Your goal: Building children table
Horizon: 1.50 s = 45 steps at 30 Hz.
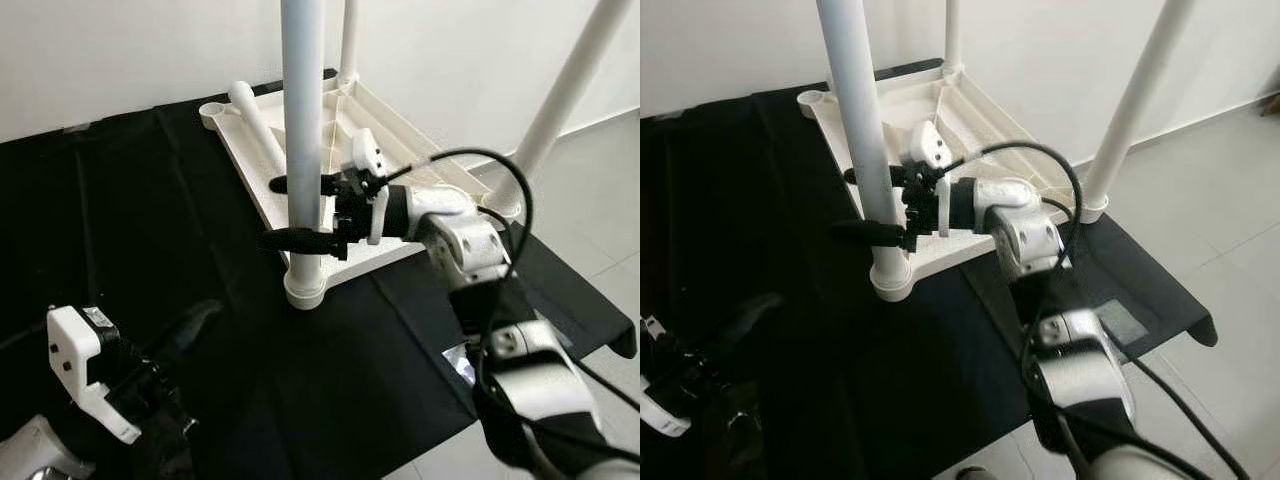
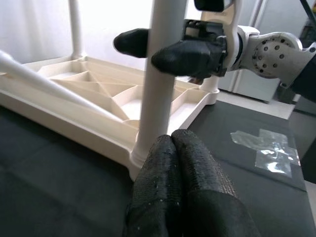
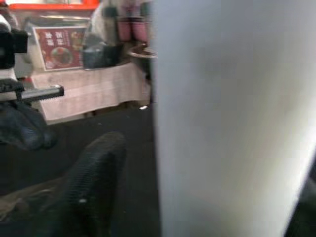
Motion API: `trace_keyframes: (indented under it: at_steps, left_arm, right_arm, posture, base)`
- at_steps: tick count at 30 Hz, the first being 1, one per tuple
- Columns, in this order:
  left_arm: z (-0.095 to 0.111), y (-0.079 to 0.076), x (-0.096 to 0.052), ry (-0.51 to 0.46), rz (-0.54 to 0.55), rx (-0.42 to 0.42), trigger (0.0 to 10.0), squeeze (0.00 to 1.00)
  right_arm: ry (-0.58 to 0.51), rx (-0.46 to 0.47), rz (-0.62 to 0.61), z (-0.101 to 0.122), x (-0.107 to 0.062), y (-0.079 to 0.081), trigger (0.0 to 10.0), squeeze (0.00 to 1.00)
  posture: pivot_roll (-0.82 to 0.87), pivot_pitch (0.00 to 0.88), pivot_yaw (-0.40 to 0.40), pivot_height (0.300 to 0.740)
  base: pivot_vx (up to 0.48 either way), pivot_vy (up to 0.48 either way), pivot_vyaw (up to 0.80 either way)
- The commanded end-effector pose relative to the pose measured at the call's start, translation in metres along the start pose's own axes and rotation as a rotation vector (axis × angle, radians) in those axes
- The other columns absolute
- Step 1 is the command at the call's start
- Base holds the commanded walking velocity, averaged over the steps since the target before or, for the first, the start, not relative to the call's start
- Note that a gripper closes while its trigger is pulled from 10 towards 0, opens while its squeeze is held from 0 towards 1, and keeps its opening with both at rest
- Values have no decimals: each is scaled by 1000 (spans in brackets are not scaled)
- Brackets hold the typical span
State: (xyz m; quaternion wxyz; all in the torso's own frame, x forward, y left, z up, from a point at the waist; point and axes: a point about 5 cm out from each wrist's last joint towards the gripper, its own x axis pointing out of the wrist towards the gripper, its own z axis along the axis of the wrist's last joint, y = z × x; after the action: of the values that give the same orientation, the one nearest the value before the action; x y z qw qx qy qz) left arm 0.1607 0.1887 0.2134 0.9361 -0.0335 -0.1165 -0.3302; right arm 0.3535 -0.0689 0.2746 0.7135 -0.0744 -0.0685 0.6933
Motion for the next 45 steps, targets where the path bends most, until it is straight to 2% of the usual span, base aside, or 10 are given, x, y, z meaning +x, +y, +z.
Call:
trace_keyframes:
  at_steps: [1, 13, 19, 20, 23, 32, 33, 37, 38, 45]
  left_arm:
    - [0, -1, -2, 14, 0, 4, 10000, 0]
    - [-1, -1, -3, 16, 10, 8, 10000, 0]
    - [-1, -1, -2, 13, 9, 7, 10000, 0]
    - [-3, -1, -1, 13, 4, 0, 10000, 0]
    - [-4, 0, 0, 13, 1, -3, 10000, 0]
    - [-4, 3, 5, -3, -15, 2, 10000, 0]
    - [-4, 2, 4, -2, -11, 4, 10000, 0]
    - [-4, 3, 3, 0, -9, 7, 10000, 0]
    - [-3, 3, 3, 0, -6, 9, 10000, 0]
    - [-2, 4, 3, -1, -3, 18, 10000, 0]
  right_arm:
    - [-21, 5, 64, 1, 4, 1, 0, 0]
    - [-29, 0, 26, -3, -1, -6, 0, 0]
    - [-33, -6, -171, -11, -6, -9, 0, 0]
    - [3, 78, -689, -54, 2, 13, 0, 0]
    - [43, 96, -874, -69, 1, 31, 0, 0]
    - [67, 118, -912, -78, 19, 50, 0, 0]
    - [55, 116, -862, -74, 23, 44, 10000, 0]
    - [30, 100, -781, -67, 26, 40, 10000, 0]
    - [-7, 111, -696, -60, 28, 36, 10000, 1000]
    - [-75, 56, -395, -27, 26, 37, 10000, 1000]
  posture:
    - [14, 213, -19, 740]
    - [7, 203, -25, 740]
    - [-6, 202, -34, 740]
    - [-26, 212, -18, 740]
    - [-26, 212, -18, 740]
    - [-35, 182, -20, 740]
    - [-33, 180, -21, 740]
    - [-33, 180, -21, 740]
    - [-28, 178, -17, 740]
    - [-17, 181, -21, 740]
  base:
    - [0, 0, 0]
    - [0, 0, 0]
    - [0, 0, 0]
    - [0, 0, 0]
    - [0, 0, 0]
    - [0, 0, 0]
    - [0, 0, 0]
    - [0, 0, 0]
    - [0, 0, 0]
    - [0, 0, 0]
